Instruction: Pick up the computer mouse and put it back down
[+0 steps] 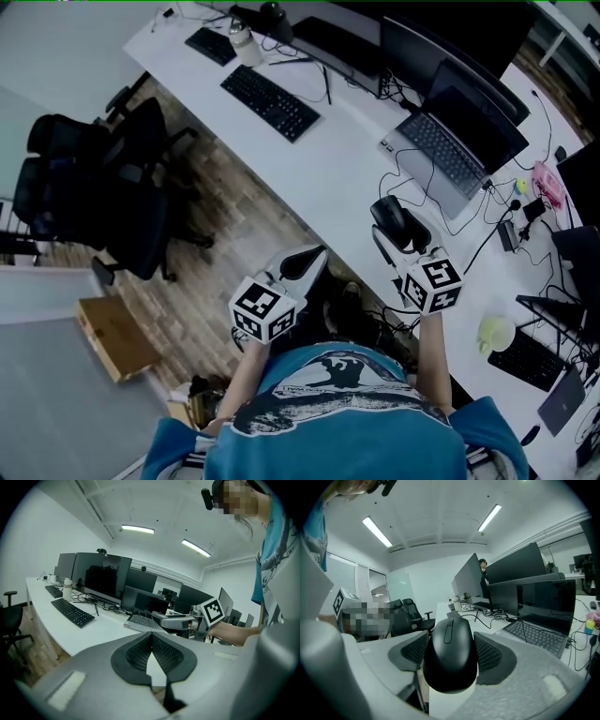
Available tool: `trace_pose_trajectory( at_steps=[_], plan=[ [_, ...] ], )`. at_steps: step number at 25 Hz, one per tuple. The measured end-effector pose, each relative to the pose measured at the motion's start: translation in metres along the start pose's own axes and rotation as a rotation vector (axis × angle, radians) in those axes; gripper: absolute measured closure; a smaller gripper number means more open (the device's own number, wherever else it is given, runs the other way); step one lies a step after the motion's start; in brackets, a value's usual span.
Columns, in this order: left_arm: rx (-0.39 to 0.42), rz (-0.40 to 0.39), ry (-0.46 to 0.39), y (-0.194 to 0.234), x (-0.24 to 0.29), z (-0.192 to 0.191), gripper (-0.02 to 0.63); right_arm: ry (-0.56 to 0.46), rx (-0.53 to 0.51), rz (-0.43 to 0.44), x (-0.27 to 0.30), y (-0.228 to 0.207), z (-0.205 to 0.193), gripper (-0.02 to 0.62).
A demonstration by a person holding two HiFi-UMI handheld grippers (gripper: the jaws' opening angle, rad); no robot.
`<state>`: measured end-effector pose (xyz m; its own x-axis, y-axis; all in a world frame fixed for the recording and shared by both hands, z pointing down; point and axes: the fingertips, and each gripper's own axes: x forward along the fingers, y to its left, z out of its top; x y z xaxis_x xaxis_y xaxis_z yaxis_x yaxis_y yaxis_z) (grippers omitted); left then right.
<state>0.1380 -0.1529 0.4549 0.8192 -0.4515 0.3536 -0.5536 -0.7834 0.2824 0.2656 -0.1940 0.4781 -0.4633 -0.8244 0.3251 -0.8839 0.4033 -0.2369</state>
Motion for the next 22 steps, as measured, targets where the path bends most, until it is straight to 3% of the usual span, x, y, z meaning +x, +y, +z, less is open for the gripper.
trace_pose_trajectory(
  at_steps=[13, 22],
  plan=[
    [0.015, 0.044, -0.025, 0.073, -0.02, 0.027, 0.592, -0.044, -0.049, 0.03, 0.119, 0.014, 0.049, 0.295],
    [0.014, 0.111, -0.061, 0.15, -0.051, 0.051, 0.592, 0.033, 0.009, 0.024, 0.237, 0.029, 0.031, 0.295]
  ],
)
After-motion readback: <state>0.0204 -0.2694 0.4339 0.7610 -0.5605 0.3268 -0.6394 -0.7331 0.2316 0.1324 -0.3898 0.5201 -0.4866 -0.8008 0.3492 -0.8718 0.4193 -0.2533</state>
